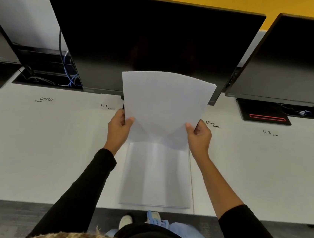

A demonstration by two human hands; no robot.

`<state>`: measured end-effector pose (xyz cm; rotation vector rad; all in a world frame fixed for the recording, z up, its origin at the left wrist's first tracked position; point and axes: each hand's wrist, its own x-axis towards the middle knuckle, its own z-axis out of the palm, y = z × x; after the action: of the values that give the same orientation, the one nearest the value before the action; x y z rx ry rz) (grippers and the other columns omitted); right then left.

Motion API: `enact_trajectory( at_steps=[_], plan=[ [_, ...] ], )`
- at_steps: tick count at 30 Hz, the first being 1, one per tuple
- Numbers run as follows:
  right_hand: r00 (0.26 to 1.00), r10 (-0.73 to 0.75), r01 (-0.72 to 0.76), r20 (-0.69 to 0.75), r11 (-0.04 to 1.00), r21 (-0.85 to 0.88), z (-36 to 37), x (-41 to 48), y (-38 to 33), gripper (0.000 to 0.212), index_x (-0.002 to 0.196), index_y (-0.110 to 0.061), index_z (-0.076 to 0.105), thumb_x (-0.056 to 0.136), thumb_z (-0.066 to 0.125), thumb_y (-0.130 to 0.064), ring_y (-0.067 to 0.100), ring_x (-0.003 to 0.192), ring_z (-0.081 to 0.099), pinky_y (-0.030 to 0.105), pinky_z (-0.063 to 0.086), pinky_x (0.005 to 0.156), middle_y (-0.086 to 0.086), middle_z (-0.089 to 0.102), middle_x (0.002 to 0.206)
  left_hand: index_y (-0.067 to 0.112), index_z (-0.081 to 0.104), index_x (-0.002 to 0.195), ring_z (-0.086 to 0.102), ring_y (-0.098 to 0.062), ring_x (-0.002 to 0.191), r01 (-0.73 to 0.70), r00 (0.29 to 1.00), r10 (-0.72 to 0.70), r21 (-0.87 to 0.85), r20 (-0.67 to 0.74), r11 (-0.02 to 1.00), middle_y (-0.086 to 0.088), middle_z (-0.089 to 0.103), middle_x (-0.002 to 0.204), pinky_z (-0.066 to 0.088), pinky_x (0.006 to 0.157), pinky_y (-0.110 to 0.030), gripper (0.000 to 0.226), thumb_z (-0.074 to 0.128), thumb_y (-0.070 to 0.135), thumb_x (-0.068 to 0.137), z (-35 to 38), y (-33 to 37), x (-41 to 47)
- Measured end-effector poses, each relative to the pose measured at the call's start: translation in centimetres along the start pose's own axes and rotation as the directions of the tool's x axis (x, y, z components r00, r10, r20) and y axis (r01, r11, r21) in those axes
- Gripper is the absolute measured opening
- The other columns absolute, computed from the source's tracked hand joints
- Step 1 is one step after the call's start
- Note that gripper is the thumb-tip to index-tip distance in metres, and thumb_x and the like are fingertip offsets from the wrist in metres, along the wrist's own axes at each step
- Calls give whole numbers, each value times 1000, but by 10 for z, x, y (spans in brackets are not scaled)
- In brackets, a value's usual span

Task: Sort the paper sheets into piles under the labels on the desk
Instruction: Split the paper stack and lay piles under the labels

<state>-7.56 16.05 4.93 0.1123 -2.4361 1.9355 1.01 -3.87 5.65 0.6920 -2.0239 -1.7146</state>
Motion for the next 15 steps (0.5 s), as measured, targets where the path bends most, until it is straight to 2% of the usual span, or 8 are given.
enact_trajectory(
  at_steps=[2, 5, 8, 12, 13, 15],
  plan=[
    [999, 15, -15, -29, 1000, 6, 1, 0, 1, 8, 88, 3, 59, 88, 58, -6, 14, 66, 49, 4, 40, 55, 6, 57, 74, 10, 55, 115, 58, -9, 84, -21, 1000, 20, 52, 12, 998, 3, 61, 98, 48, 75, -16, 22, 51, 10, 94, 2, -2, 1],
    [996, 24, -21, -90, 999, 39, 0, 6, -7, 10, 81, -5, 52, 90, 56, -7, 11, 61, 43, 6, 39, 54, 1, 48, 66, 2, 56, 114, 58, -9, 82, -67, 998, 66, 83, 17, 994, -2, 62, 99, 47, 68, -5, 21, 50, 9, 94, 5, 7, 8],
    [989, 38, -27, -145, 997, 77, -6, 13, -9, 11, 84, -6, 48, 92, 53, -11, 13, 66, 44, 17, 40, 63, 4, 47, 72, 10, 56, 107, 58, -14, 89, -86, 994, 82, 58, 74, 995, 1, 62, 96, 48, 76, -14, 14, 50, 8, 94, 16, 17, 13],
    [971, 85, -60, -222, 991, 116, -28, 17, -5, 6, 92, -13, 47, 96, 44, -10, 6, 72, 49, 18, 43, 68, -6, 49, 81, 2, 55, 116, 56, -9, 90, -66, 987, 53, 77, 152, 995, 3, 58, 103, 45, 76, -11, 22, 49, 6, 95, 48, 26, 10],
    [966, 99, -75, -240, 991, 108, -35, 19, -2, 7, 100, -11, 49, 96, 42, -10, 9, 80, 52, 22, 47, 74, -3, 53, 89, 2, 54, 117, 56, -10, 92, -36, 984, 22, 78, 175, 996, 2, 58, 104, 46, 80, -15, 23, 49, 6, 94, 57, 26, 9],
    [950, 140, -119, -277, 988, 94, -54, 23, 9, 29, 123, -10, 47, 95, 42, -9, 20, 102, 56, 30, 47, 87, 7, 57, 115, 3, 54, 118, 55, -15, 97, 45, 968, -65, 87, 241, 995, 1, 57, 105, 47, 87, -26, 24, 50, 7, 94, 80, 23, 5]
  ],
)
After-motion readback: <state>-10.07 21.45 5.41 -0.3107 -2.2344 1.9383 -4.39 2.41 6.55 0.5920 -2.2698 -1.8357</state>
